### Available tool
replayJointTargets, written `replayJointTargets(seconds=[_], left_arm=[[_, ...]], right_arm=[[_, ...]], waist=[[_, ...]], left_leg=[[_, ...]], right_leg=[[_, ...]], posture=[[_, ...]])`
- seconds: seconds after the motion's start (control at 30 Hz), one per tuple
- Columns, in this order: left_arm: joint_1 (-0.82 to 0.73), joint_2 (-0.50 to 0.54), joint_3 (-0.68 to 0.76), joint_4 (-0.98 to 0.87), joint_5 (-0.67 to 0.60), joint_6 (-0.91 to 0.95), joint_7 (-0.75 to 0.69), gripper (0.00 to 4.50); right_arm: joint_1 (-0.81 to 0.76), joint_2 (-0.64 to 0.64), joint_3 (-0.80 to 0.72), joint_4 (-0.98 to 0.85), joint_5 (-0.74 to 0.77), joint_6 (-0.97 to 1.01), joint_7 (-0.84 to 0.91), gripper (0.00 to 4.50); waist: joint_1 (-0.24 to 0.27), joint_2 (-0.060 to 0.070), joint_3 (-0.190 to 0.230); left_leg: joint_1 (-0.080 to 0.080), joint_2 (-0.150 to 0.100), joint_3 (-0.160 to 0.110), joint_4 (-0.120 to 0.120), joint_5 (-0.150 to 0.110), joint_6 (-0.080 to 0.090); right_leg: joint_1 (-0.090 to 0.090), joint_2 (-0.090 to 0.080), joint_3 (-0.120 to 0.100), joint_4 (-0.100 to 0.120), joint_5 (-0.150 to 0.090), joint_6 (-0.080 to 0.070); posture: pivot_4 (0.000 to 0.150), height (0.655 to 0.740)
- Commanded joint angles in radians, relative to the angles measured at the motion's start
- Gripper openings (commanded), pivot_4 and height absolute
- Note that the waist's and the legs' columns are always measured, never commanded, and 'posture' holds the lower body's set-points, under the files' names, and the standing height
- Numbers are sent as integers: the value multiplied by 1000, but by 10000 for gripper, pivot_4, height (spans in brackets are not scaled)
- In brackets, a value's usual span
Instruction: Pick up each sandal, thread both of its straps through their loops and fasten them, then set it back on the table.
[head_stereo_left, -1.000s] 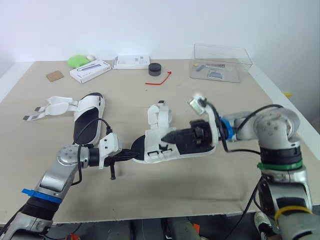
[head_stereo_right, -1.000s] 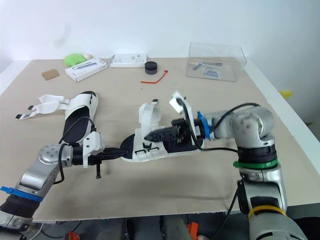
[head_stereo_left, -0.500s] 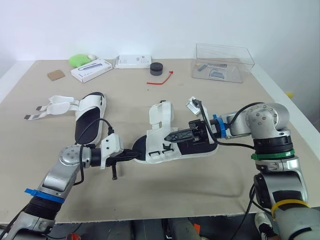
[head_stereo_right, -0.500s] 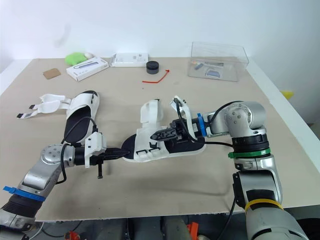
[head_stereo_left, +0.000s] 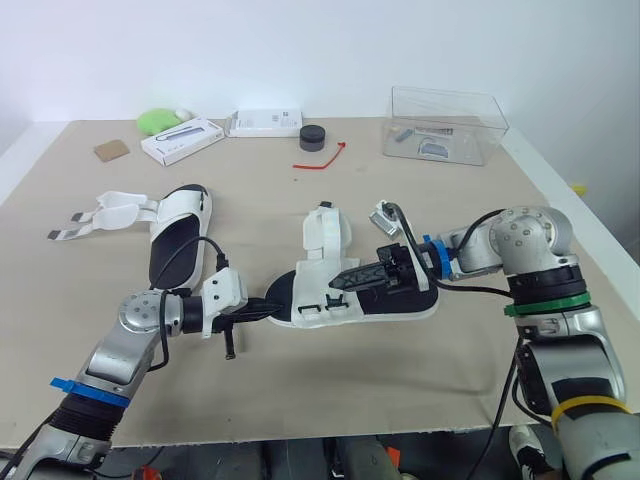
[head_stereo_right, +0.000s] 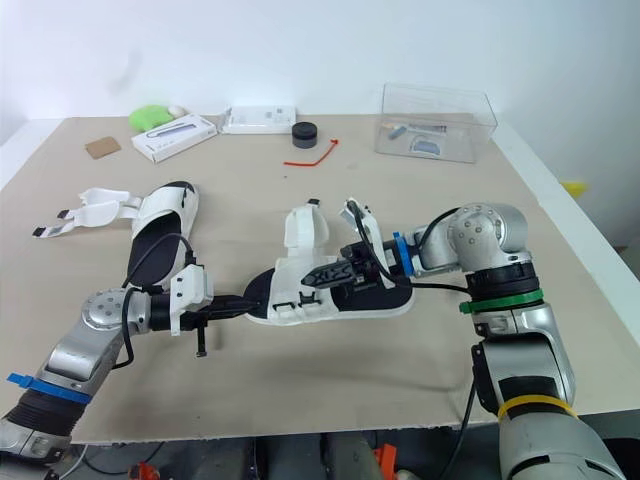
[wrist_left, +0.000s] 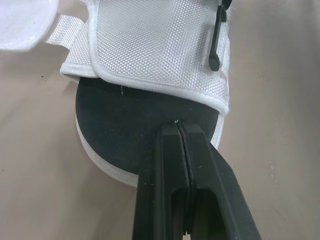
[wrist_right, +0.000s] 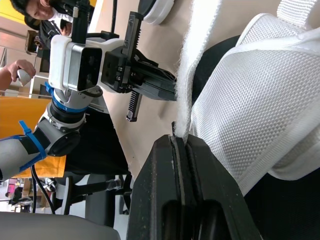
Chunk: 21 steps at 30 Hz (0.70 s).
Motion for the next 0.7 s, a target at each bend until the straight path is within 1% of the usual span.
replayJointTargets(seconds=[0.03,0.3,0.5,0.6,0.7], left_arm=[[20,2,-18,-3,26,-1,0,0],[20,3,-21,2,32,-8,1,0],[16,5,-23,7,35,-11,-1,0],[12,6,-24,13,38,-13,-1,0],[7,3,-26,17,43,-14,-1,0]], right_arm=[[-29,-26,7,29,80,7,-45,658],[-46,-60,35,95,225,7,-119,658],[-25,-77,60,84,308,7,-183,658],[-5,-53,38,48,310,7,-218,658],[10,-25,19,1,261,7,-250,658]], waist=[[0,0,0],[0,0,0],[0,0,0],[0,0,0],[0,0,0]], left_leg=[[0,0,0,0,0,0],[-1,0,0,0,-1,1],[-1,0,0,0,-1,2],[-1,0,0,0,-1,2],[-1,0,0,0,-2,3]], right_leg=[[0,0,0,0,0,0],[0,0,0,-1,-1,2],[0,-1,0,-1,-1,2],[0,-1,0,-1,-1,2],[0,-1,0,-1,-2,3]], posture=[[1500,7400],[1500,7400],[1500,7400],[1500,7400],[1500,7400]])
